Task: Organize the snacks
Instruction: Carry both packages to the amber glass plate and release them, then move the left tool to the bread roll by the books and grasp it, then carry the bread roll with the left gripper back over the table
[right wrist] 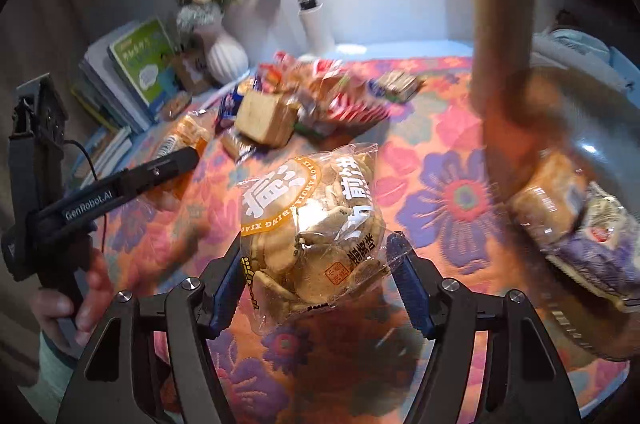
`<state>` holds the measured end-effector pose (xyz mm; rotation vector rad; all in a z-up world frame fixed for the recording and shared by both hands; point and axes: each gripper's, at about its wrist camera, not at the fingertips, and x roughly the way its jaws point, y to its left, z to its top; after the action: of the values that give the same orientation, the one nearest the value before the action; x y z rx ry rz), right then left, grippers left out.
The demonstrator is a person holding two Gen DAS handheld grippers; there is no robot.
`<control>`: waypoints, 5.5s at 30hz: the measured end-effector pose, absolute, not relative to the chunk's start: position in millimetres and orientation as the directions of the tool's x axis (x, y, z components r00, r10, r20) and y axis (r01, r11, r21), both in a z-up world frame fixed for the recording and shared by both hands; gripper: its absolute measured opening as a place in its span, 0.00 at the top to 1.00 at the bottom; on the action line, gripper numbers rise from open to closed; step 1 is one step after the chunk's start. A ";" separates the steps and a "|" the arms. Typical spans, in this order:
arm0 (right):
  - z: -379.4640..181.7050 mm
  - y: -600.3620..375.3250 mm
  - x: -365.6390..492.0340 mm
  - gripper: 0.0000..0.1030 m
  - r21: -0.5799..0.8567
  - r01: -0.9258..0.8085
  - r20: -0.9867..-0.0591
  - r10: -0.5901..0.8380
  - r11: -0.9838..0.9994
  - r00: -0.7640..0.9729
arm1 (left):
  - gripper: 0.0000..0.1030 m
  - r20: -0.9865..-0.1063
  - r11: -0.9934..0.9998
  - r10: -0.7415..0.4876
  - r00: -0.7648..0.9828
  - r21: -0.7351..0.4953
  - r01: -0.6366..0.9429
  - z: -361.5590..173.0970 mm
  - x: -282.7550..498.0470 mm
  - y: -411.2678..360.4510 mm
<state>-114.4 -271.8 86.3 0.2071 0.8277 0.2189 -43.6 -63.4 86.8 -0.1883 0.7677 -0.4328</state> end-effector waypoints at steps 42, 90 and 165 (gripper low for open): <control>102.1 -487.9 -127.4 0.29 0.383 0.392 -0.642 -0.065 0.837 0.764 | 0.25 -0.635 0.721 -0.629 0.448 -0.261 0.642 108.3 -12.0 -292.0; 67.6 -127.2 28.4 0.25 -0.116 -0.327 -0.743 0.136 0.938 0.655 | 0.19 -0.662 0.970 -0.057 0.747 -0.213 -0.115 109.1 80.5 190.0; 21.6 -174.9 -44.9 0.21 0.160 -0.348 -0.782 0.334 0.924 0.526 | 0.15 -0.747 0.982 -0.169 0.643 -0.069 0.178 13.9 8.7 23.8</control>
<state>-44.9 -174.9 21.6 -0.0166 0.9312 0.4079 8.7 23.8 13.9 0.0116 0.8493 -0.1981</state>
